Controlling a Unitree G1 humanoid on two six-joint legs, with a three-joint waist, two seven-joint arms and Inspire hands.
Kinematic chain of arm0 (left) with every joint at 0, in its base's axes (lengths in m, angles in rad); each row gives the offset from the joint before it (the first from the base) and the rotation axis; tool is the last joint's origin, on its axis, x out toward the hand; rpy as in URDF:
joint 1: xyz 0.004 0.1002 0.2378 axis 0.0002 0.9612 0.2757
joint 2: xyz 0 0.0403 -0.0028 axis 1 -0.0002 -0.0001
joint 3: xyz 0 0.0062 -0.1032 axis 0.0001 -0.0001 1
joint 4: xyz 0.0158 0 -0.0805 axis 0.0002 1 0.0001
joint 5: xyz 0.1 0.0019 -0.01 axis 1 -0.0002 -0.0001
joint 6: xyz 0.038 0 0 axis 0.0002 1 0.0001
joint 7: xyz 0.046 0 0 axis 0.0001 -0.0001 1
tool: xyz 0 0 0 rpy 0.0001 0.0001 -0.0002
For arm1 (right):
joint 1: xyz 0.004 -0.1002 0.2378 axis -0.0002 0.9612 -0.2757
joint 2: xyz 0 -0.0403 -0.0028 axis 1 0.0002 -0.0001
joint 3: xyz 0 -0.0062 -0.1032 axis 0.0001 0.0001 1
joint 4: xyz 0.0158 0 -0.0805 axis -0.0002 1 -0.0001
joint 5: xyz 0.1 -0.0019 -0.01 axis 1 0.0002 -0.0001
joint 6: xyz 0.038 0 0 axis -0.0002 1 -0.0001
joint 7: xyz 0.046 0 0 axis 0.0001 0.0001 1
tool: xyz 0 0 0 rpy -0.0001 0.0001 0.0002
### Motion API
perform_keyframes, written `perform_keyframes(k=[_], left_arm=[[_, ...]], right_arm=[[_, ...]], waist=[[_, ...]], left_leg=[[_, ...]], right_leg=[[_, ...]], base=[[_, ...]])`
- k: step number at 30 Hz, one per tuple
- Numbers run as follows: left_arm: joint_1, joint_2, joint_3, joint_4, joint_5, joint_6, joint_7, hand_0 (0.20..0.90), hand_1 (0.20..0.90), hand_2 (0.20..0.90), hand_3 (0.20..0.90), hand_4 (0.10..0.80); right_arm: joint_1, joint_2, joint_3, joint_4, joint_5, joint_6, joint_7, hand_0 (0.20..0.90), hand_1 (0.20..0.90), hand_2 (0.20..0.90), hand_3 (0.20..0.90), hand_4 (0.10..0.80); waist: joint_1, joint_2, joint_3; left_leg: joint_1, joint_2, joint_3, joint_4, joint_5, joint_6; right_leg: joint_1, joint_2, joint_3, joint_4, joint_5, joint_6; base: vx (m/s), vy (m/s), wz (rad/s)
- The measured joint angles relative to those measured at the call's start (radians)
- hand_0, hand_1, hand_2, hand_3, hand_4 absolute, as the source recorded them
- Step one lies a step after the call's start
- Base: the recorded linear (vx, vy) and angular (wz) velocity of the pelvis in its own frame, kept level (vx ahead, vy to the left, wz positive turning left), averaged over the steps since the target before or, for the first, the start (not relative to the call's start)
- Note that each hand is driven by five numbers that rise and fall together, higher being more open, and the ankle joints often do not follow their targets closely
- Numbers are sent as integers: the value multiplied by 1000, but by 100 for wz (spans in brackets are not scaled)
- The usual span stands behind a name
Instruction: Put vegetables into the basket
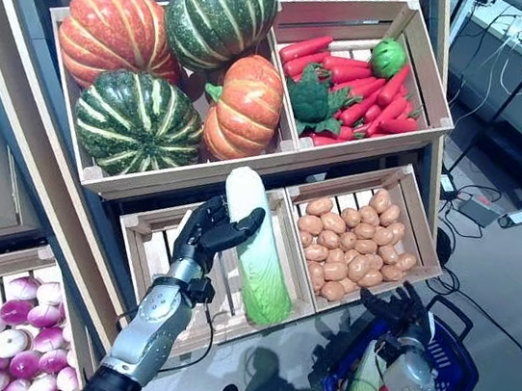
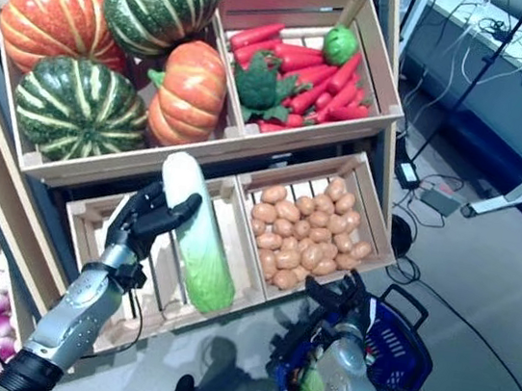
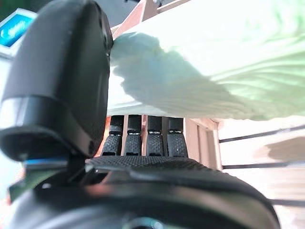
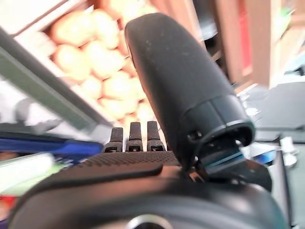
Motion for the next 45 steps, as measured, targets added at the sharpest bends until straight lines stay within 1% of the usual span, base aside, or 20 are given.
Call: perform_keyframes(k=[3, 6, 7, 13, 17, 21, 26, 29, 30, 32, 35, 40, 45], left_arm=[[0, 13, 1, 0, 14, 0, 0, 300, 300, 300, 300, 400], [0, 16, 1, 0, 18, 0, -4, 300, 300, 300, 300, 400], [1, 16, 1, 0, 18, 0, -6, 300, 300, 300, 300, 400], [2, 16, -1, -1, 16, 0, -38, 300, 300, 300, 300, 400], [4, 31, -1, -1, 14, 0, -57, 300, 300, 300, 300, 400], [8, 36, -2, -1, -3, -1, -73, 300, 300, 300, 300, 400], [31, 37, -3, -20, -5, -1, -91, 300, 300, 300, 300, 400], [32, 44, -6, -20, -5, -1, -116, 300, 300, 300, 300, 400], [32, 54, -18, -21, -5, -2, -123, 300, 300, 300, 300, 400], [32, 77, -39, -22, -5, -2, -139, 300, 300, 300, 300, 400], [32, 80, -51, -22, -5, -2, -155, 300, 300, 300, 300, 400], [32, 81, -56, -22, -4, -2, -157, 300, 300, 300, 300, 400], [32, 92, -64, -22, -5, -3, -158, 300, 300, 300, 300, 400]], right_arm=[[4, -25, 0, -42, 3, 0, 70, 900, 900, 900, 900, 800], [20, -42, 6, -92, 22, 1, 207, 900, 900, 900, 900, 800], [23, -44, 9, -102, 40, 1, 231, 900, 900, 900, 900, 800], [24, -76, 70, -161, 102, 1, 432, 900, 900, 900, 900, 800], [20, -92, 89, -201, 129, 1, 534, 900, 900, 900, 900, 800], [11, -119, 117, -227, 126, 1, 577, 900, 900, 900, 900, 800], [10, -160, 136, -236, 128, 47, 662, 900, 900, 900, 900, 800], [6, -218, 194, -236, 128, 82, 751, 900, 900, 900, 900, 800], [6, -238, 217, -236, 128, 93, 799, 900, 900, 900, 900, 800], [6, -246, 241, -236, 128, 101, 850, 900, 900, 900, 900, 800], [5, -249, 243, -240, 129, 104, 871, 900, 900, 900, 900, 800], [4, -260, 242, -242, 129, 129, 895, 900, 900, 900, 900, 800], [5, -263, 242, -242, 129, 136, 903, 900, 900, 900, 900, 800]], waist=[[0, -2, -1], [0, -4, -2], [0, -4, -2], [4, -10, -5], [8, -11, -6], [10, -13, -7], [14, -13, -7], [15, -13, -7], [17, -13, -7], [18, -13, -7], [19, -14, -8], [20, -15, -8], [20, -15, -8]], left_leg=[[-1, 0, 2, 0, 0, 0], [-5, 0, 2, 0, 0, 0], [-6, 0, 2, 0, 0, 0], [-14, 0, -3, 0, 0, 0], [-20, -1, -6, 0, 0, 0], [-21, -1, -9, 0, 0, 0], [-24, -1, -11, 0, 0, -1], [-27, -1, -13, 0, 0, -1], [-27, -1, -14, 0, 1, -1], [-28, -1, -18, 0, 1, -1], [-30, -2, -27, 0, 2, -3], [-29, -1, -30, 0, 3, -4], [-29, -2, -30, 0, 3, -4]], right_leg=[[4, 0, 1, -13, 9, 0], [7, 1, 1, -27, 15, 0], [7, 1, 1, -27, 15, -1], [5, 1, -3, -30, 16, -1], [2, 1, -6, -30, 15, -1], [1, 1, -8, -30, 15, -1], [-1, 1, -9, -30, 15, -1], [-2, 1, -12, -30, 15, -1], [-1, 1, -13, -30, 15, -2], [-1, 1, -16, -30, 14, -2], [1, 0, -32, -30, 14, -2], [3, 1, -31, -30, 13, -3], [4, 1, -31, -30, 13, -3]], base=[[0, 0, 0], [0, 0, 0], [-6, -31, 2], [-3, -15, 3], [-4, -11, 3], [0, 0, 0], [0, 0, 0], [0, 0, 0], [11, -9, 3], [16, -10, 5], [12, -1, 8], [6, 4, 2], [0, 0, 0]])
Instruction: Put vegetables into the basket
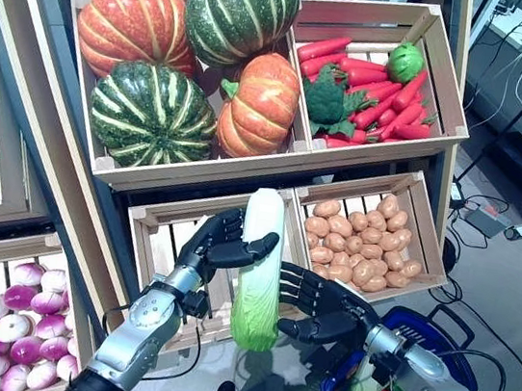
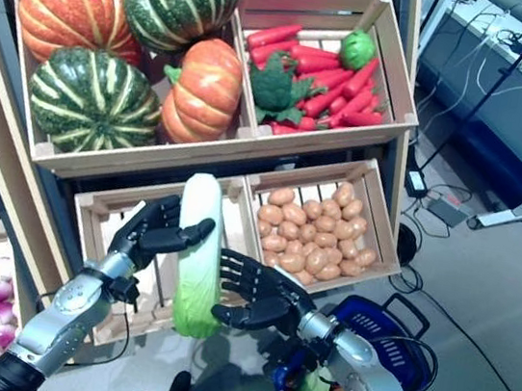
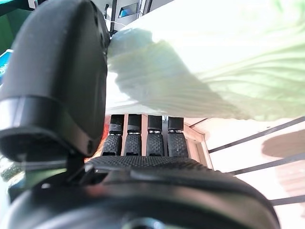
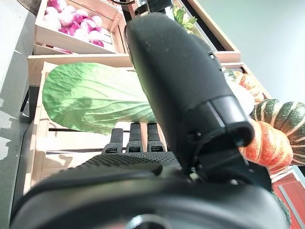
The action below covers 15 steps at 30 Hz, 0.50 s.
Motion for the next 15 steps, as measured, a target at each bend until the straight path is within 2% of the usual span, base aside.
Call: perform_keyframes(k=[11, 15], left_arm=[[0, 7, -14, 0, 2, -3, 1, 300, 300, 300, 300, 400], [0, 7, -19, 0, 15, -13, 4, 300, 300, 300, 300, 400]], right_arm=[[0, 1, 0, 0, 0, 21, -2, 900, 900, 900, 900, 800], [0, 8, 4, 0, 1, 51, -37, 900, 900, 900, 900, 800]], waist=[[-1, 0, 0], [-1, 0, 0]], left_leg=[[2, 0, -2, 0, 0, -1], [2, 0, -2, 0, 0, -1]], right_leg=[[3, 0, 0, 0, 0, 0], [3, 1, 1, 0, 0, 0]], base=[[0, 0, 0], [0, 0, 0]])
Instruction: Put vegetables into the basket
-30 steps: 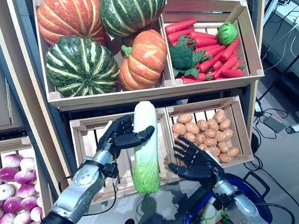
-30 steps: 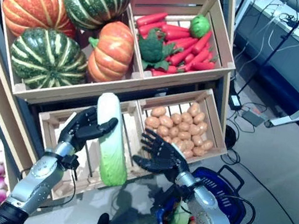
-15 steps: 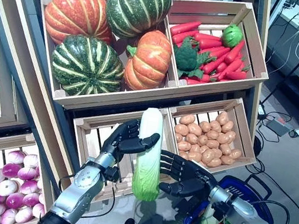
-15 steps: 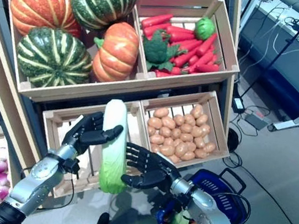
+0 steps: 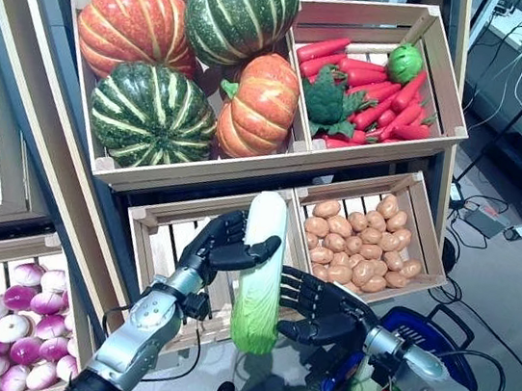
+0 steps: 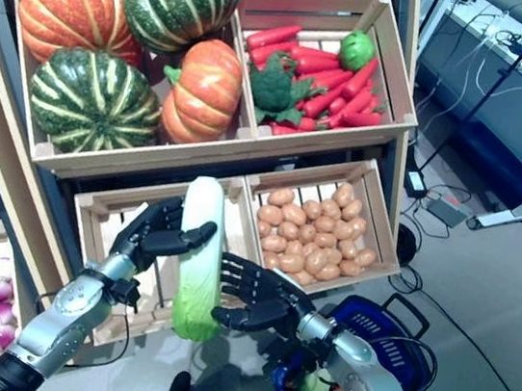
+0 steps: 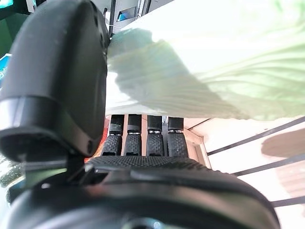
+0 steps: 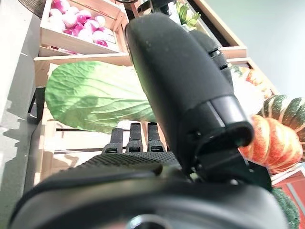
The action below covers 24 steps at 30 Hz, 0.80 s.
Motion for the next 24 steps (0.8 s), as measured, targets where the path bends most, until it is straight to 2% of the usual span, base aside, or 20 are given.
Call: perform_keyframes(k=[7, 15, 24], left_arm=[[0, -1, -34, -19, -1, -22, -9, 300, 300, 300, 300, 400], [-3, -11, -75, -68, -73, -38, -100, 300, 300, 300, 300, 400], [-7, 4, -77, -74, -96, -38, -137, 300, 300, 300, 300, 400]], right_arm=[[0, 29, 12, 1, 31, 59, -89, 900, 900, 900, 900, 800], [-1, 37, 60, 1, 65, 97, -158, 900, 900, 900, 900, 800], [1, 46, 70, 1, 109, 141, -206, 900, 900, 900, 900, 800]], waist=[[-1, 0, 0], [-6, -2, -1], [-17, -9, -6]], left_leg=[[0, 0, 0, 0, 0, 0], [1, 0, 1, 0, 0, 0], [4, 1, 8, 0, 0, 0]], right_leg=[[0, 0, 1, 0, 0, 0], [0, 0, 2, 0, 0, 0], [-3, 1, 18, 0, 1, 0]], base=[[0, 0, 0], [0, 0, 0], [7, 1, -3]])
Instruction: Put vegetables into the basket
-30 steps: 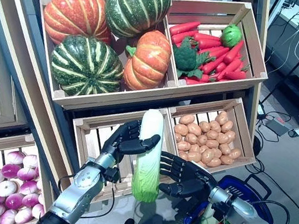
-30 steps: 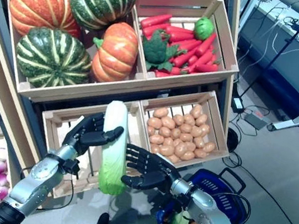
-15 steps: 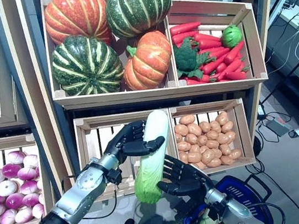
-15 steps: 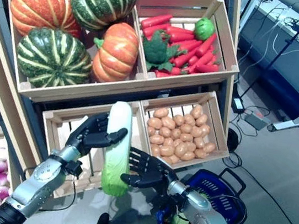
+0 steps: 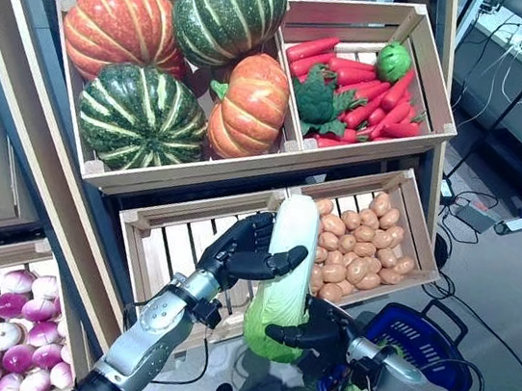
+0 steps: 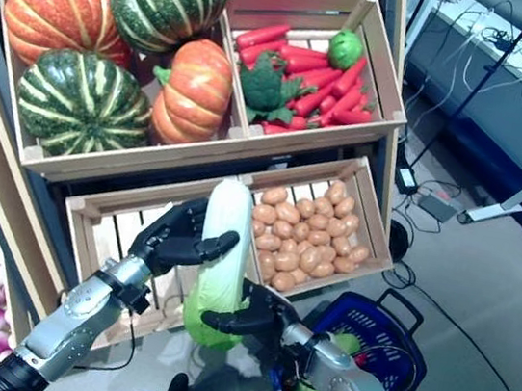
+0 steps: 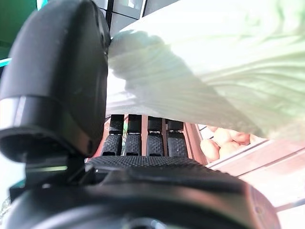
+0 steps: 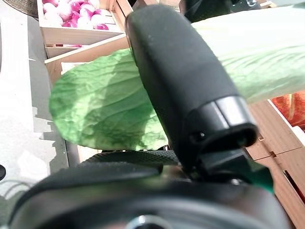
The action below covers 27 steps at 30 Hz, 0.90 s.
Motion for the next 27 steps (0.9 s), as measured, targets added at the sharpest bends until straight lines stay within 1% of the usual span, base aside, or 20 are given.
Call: perform_keyframes(k=[9, 10, 11, 13, 20, 27], left_arm=[[0, 9, 0, 0, -14, 1, -20, 300, 300, 300, 300, 400], [0, 9, 0, 0, -14, 1, -23, 300, 300, 300, 300, 400], [0, 10, 0, 0, -14, 1, -25, 300, 300, 300, 300, 400], [0, 11, 0, 0, -14, 1, -27, 300, 300, 300, 300, 400], [-9, 32, 1, 0, -15, 3, -30, 300, 300, 300, 300, 400], [-13, 32, -1, -2, -17, 6, -56, 300, 300, 300, 300, 400]], right_arm=[[0, 6, 3, -2, 7, 15, 0, 900, 900, 900, 900, 800], [0, 6, 3, -2, 7, 17, 0, 780, 780, 780, 780, 720], [0, 6, 3, -2, 7, 18, 0, 476, 476, 476, 476, 518], [0, 6, 5, -3, 7, 18, 4, 300, 300, 300, 300, 400], [0, 5, 49, -22, 8, 18, 42, 300, 300, 300, 300, 400], [1, 5, 52, -23, 7, 18, 43, 300, 300, 300, 300, 400]], waist=[[1, -5, -3], [1, -6, -4], [1, -7, -4], [1, -8, -5], [1, -10, -7], [1, -10, -8]], left_leg=[[0, 0, 1, 0, 0, 0], [0, 0, 1, 0, 0, 0], [0, 0, 1, 0, 0, 0], [0, 0, 1, 0, 0, 0], [0, 0, 1, 0, 0, 0], [1, 0, 1, 0, 0, 0]], right_leg=[[0, 0, 1, 0, 0, 0], [0, 0, 2, 0, 0, 0], [0, 0, 2, 0, 0, 0], [0, 0, 2, 0, 0, 0], [0, 0, 2, 0, 0, 0], [1, 0, 2, 0, 1, 0]], base=[[0, 0, 0], [0, 0, 0], [0, 0, 0], [0, 0, 0], [0, 0, 0], [0, 0, 0]])
